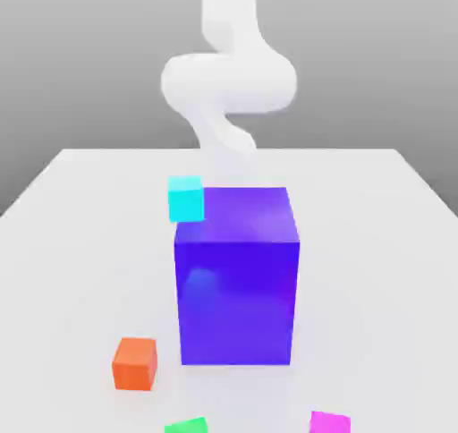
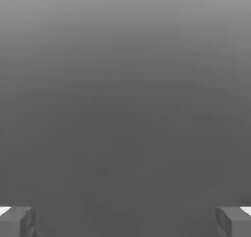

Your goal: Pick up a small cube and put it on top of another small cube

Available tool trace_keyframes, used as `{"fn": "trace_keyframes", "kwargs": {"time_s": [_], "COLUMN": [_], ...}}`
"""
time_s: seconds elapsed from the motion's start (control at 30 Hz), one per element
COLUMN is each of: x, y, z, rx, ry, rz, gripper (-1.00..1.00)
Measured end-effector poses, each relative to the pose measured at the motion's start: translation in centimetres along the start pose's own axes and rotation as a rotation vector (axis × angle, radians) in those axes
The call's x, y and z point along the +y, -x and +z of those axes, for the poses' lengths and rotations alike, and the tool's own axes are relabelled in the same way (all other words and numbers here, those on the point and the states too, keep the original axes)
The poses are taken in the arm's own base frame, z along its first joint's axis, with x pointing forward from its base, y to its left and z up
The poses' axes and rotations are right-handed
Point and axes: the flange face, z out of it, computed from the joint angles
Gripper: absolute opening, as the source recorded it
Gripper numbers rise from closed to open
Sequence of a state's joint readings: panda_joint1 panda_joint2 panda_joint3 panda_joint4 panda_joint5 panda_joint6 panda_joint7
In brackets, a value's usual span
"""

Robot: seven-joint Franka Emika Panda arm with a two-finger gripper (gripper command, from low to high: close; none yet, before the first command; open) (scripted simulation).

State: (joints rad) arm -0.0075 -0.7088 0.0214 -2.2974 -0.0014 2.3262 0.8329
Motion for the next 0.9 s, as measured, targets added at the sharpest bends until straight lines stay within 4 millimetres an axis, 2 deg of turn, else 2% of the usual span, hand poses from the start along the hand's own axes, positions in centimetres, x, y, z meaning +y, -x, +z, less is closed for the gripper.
{"fn": "trace_keyframes", "kwargs": {"time_s": [0.2,0.43,0.67,0.9], "x": [-1.3,-0.8,1.5,6.1], "y": [1.7,5.8,12.2,20.0], "z": [10.8,22.7,33.5,42.7], "rx": [-0.095,-0.203,-0.312,-0.418], "ry": [0.119,0.252,0.384,0.52], "rz": [0.036,0.073,0.104,0.146], "gripper": [0.0,0.0,0.0,0.0]}}
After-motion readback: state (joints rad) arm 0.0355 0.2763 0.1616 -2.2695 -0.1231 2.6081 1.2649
